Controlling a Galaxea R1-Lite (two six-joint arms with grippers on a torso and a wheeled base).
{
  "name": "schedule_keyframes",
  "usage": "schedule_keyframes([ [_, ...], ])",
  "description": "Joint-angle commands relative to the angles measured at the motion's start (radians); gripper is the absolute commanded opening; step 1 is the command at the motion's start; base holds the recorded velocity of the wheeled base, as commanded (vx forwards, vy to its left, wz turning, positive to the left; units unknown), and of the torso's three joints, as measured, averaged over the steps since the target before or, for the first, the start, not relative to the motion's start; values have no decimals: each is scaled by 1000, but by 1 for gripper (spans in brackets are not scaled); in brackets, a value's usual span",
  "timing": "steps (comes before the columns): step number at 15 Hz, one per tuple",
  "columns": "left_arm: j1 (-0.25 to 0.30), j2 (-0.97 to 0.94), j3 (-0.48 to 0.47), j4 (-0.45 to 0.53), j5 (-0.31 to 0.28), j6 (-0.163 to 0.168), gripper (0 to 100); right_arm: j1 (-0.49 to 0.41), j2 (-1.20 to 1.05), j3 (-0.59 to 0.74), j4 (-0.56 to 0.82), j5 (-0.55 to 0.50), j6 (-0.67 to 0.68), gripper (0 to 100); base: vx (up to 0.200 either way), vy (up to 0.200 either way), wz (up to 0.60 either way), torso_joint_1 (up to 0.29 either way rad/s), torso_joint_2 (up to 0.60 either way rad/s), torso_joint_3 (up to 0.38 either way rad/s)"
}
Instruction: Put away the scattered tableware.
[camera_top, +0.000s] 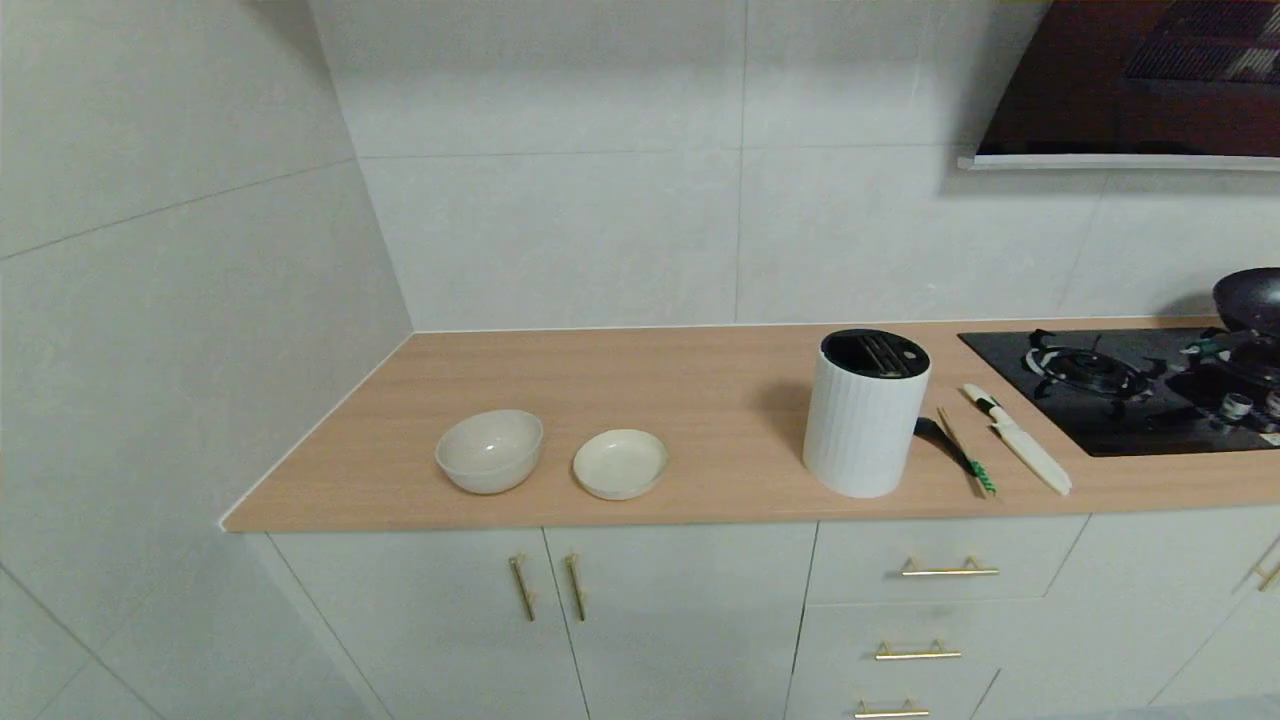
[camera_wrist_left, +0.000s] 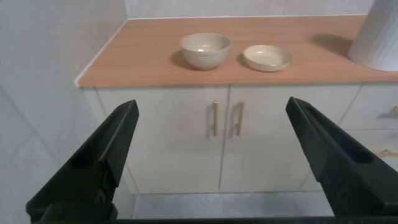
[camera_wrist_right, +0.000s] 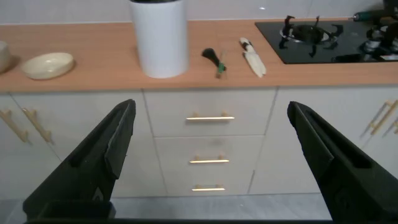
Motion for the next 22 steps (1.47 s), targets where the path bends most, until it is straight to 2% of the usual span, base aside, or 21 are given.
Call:
schedule_keyframes([
  [1, 1, 2, 0, 0, 0, 0, 100, 1, 0, 0, 0, -1, 1, 100, 0, 200, 0, -2, -2, 2],
  [12, 1, 0, 0, 0, 0, 0, 100, 1, 0, 0, 0, -1, 3, 100, 0, 200, 0, 1, 2, 4],
  [22, 1, 0, 0, 0, 0, 8, 100, 1, 0, 0, 0, 1, 0, 100, 0, 0, 0, 0, 0, 0],
])
